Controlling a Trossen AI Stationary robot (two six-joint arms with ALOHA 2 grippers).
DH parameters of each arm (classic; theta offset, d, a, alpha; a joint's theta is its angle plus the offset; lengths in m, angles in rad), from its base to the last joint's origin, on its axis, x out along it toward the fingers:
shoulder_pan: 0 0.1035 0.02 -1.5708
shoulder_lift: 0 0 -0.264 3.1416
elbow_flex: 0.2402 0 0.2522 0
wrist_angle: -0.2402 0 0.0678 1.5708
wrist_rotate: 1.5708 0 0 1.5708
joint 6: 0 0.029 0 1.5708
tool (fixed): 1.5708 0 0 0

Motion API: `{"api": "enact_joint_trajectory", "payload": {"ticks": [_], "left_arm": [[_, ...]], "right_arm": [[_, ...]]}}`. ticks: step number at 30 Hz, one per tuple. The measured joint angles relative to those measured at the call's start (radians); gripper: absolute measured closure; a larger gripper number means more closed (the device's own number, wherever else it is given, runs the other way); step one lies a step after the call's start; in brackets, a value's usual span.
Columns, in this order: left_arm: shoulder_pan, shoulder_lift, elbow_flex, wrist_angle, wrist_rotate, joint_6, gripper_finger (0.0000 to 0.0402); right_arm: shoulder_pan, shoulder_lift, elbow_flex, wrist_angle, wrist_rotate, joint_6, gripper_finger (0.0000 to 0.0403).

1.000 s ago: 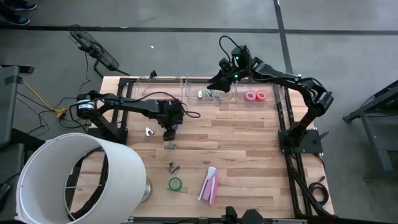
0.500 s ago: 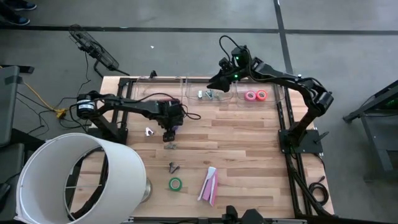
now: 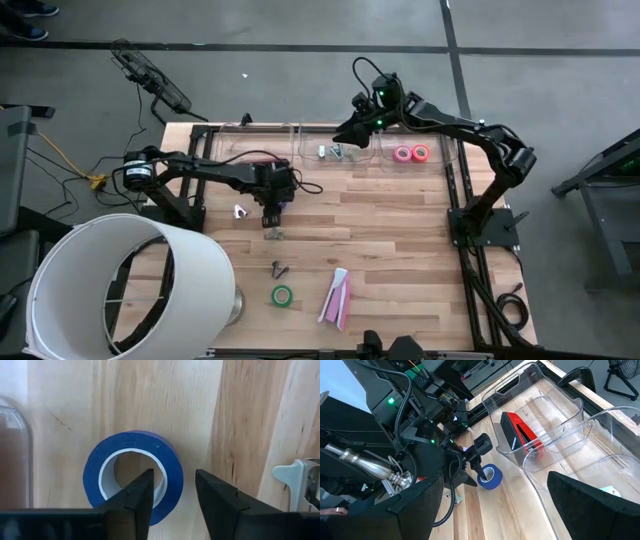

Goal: Pick and place Stapler, Stapler remover, tape
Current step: Put the violet tape into the right transparent bin

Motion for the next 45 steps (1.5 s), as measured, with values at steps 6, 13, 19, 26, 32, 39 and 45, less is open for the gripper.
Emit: {"api": "enact_joint_trajectory", "payload": {"ticks": [6,13,19,26,32,39,45], "left_arm": [[0.000,0.000,-0.007,0.004,0.000,-0.001,0.0284],[0.000,0.000,-0.038,0.008,-0.014,-0.017,0.0299],[0.000,0.000,-0.039,0.010,-0.044,-0.035,0.0350],[0.000,0.001,-0.017,0.015,-0.012,-0.054,0.0365],[0.002,-0.002,0.085,0.028,0.000,-0.055,0.0365],[0.002,-0.011,0.247,-0.002,-0.001,-0.009,0.0365],[0.002,-0.046,0.312,0.020,0.015,0.011,0.0365]], "right_arm": [[0.000,0.000,0.000,-0.001,0.000,0.001,0.0055],[0.000,0.000,0.000,-0.009,0.000,0.001,0.0055],[0.000,0.000,0.000,-0.024,-0.001,0.001,0.0055],[0.000,0.000,0.000,-0.043,-0.003,0.001,0.0055],[0.000,0.000,0.000,-0.071,-0.008,-0.003,0.0055],[-0.002,-0.016,0.000,-0.163,-0.006,-0.091,0.0055],[-0.007,-0.097,0.000,-0.305,0.063,-0.247,0.0055]]}}
